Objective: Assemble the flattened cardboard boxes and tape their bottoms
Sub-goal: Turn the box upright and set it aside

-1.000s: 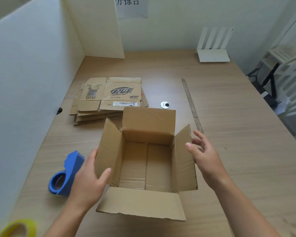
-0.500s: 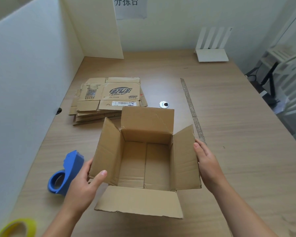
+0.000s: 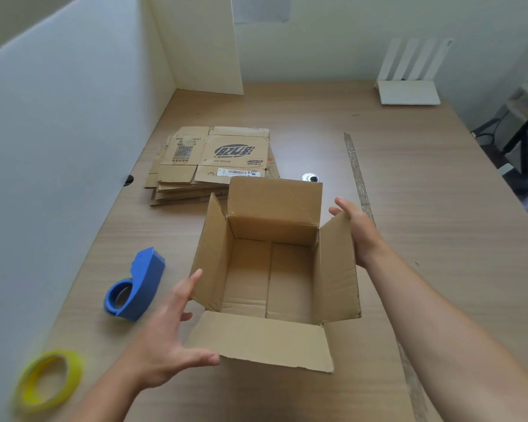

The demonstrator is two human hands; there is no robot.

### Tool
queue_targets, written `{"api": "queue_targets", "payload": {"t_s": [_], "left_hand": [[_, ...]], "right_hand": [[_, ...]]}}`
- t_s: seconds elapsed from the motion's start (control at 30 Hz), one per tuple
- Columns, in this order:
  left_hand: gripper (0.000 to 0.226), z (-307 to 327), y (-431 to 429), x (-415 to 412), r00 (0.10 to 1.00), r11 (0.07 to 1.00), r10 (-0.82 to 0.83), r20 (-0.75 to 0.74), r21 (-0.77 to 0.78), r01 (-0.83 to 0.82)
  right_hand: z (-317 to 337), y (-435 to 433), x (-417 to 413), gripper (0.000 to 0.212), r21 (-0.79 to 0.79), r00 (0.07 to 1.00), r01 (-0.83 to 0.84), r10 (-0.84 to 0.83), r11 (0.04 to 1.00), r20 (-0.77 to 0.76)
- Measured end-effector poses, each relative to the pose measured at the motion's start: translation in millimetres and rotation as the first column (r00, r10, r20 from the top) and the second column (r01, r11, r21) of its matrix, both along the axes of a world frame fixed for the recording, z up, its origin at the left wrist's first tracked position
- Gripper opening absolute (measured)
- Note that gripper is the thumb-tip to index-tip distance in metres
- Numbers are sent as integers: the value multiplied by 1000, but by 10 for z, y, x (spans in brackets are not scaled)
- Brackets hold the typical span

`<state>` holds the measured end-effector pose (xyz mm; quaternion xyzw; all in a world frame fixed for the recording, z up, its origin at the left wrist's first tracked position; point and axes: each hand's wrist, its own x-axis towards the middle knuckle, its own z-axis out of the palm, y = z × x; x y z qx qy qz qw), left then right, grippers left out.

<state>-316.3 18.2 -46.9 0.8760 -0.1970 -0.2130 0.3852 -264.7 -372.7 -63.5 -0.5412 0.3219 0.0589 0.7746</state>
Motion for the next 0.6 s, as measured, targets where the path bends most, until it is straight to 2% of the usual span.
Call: {"api": "queue_targets", "payload": {"t_s": [0.1,0.2,0.33,0.37,0.47,0.53,0.6], "left_hand": [[134,-2,-34,-34,999,997,-54,7,53,54],[121,-10,-70,-9,996,994,-24,82,110,15],[93,-21,-112,80,967,983,179,180,-60,-171],[87,-31,-127,103,954,973,226,195,-82,-214],[81,-67,-186,141,922,945,325,209,-102,-310],[92,-121,-225,151,924,933,353,149,-124,-337],[97,-165,-258,156,929,930,354,105,-140,-338]], "right_hand": [[4,-47,126,57,50,999,-46,46,998,8],[1,-59,227,58,96,991,-137,136,986,9],[-21,-28,319,31,61,992,-100,94,993,86],[-13,-14,323,30,62,991,-99,93,993,92],[6,47,341,38,66,986,-121,112,990,120],[4,117,356,53,42,981,-132,125,990,149],[-17,199,334,55,19,990,-69,66,997,122]]}}
